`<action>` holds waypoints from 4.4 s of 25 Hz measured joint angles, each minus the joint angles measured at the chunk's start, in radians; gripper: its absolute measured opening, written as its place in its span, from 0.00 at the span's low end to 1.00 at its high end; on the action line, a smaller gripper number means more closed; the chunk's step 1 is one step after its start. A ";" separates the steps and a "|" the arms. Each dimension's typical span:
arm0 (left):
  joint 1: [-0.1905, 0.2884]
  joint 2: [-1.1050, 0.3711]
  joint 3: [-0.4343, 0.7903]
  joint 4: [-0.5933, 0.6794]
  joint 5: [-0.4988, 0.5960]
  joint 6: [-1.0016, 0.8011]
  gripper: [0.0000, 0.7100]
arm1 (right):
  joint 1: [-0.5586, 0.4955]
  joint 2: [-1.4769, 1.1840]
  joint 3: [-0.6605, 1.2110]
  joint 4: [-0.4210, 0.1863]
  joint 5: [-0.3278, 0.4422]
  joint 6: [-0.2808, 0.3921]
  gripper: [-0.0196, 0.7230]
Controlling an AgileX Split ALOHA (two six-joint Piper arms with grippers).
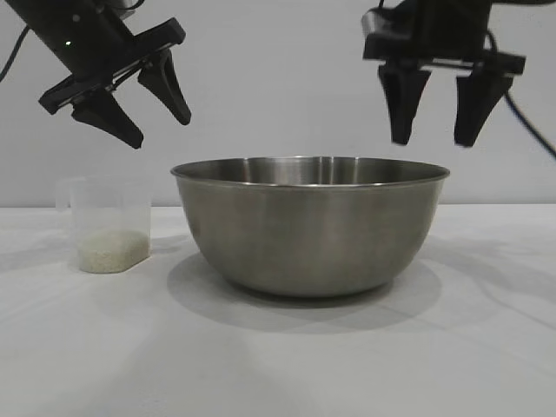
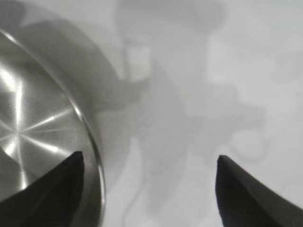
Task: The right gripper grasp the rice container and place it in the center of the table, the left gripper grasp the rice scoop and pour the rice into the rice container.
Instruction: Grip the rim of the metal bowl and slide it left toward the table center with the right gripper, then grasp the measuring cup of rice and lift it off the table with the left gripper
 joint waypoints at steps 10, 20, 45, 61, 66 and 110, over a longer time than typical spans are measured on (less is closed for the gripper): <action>0.000 0.000 0.000 0.000 0.000 0.000 0.60 | -0.044 -0.302 0.262 -0.017 0.008 0.013 0.70; 0.000 0.000 0.000 0.000 0.000 0.000 0.60 | -0.044 -0.691 0.628 -0.069 -0.039 0.028 0.70; 0.000 0.000 0.000 0.000 -0.033 0.000 0.60 | -0.044 -1.785 1.238 -0.031 -0.143 -0.005 0.70; 0.008 -0.072 0.000 0.119 0.070 0.000 0.60 | -0.045 -1.919 1.258 -0.021 -0.096 -0.014 0.70; 0.067 -0.192 0.000 0.262 0.226 -0.076 0.60 | -0.045 -1.919 1.258 -0.021 -0.096 -0.014 0.70; 0.089 -0.948 0.878 0.053 -0.149 0.099 0.60 | -0.045 -1.919 1.258 -0.019 -0.096 -0.014 0.70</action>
